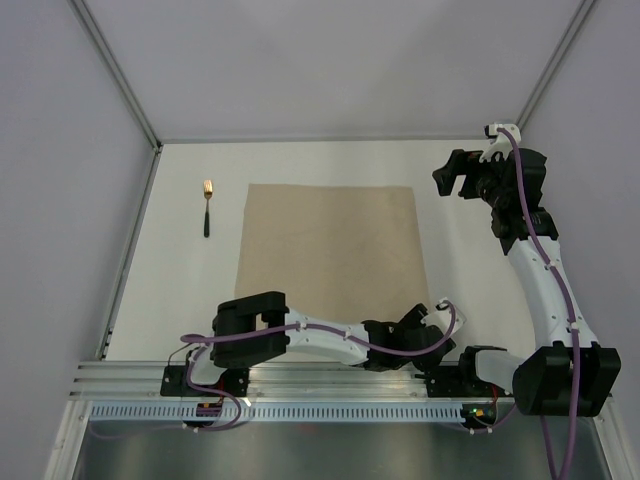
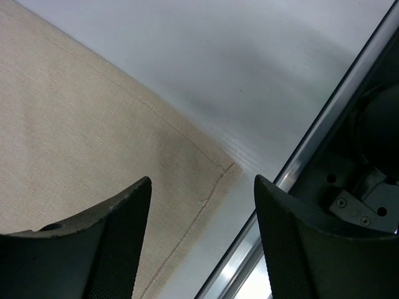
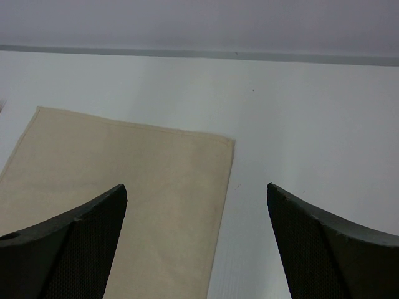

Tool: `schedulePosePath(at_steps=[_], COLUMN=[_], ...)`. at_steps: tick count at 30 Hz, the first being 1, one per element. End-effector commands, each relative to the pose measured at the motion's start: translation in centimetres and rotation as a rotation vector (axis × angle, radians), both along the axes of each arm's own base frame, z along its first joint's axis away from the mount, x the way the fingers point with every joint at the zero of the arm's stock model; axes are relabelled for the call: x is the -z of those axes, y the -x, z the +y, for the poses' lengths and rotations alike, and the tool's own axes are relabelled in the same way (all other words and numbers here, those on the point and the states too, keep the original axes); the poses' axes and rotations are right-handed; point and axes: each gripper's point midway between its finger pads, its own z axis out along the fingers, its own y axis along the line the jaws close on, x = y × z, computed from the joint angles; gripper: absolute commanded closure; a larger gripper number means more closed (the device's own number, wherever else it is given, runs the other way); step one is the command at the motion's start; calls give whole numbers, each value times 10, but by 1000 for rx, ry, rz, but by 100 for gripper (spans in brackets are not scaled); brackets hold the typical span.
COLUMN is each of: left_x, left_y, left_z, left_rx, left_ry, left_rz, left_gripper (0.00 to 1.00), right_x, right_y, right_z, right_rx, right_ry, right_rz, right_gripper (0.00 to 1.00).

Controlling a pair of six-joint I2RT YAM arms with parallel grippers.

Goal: Fold the napkin, place the utensils inside, and roll it up
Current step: Fold the napkin

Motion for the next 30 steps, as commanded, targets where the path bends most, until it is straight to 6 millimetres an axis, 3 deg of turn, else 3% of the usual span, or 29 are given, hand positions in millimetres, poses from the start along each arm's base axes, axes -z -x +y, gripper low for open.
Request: schedulePosePath(at_steps=[1,9,30], left_x=[-12,4,37], left_y=[7,14,10], left_z=[-21,-19,-3], left_rx=[-2,33,10], left_ry=[84,51,-24], left_rz=[25,17,-5], left_gripper=[30,36,39], right_x=[-18,-16,-12], right_y=[-1,-3,-4], right_z=[-5,-5,-3], right_rx=[31,31,21], right_ry=[-1,-6,-10], right_rz=[-28,-22,-7], right_gripper=[2,2,2])
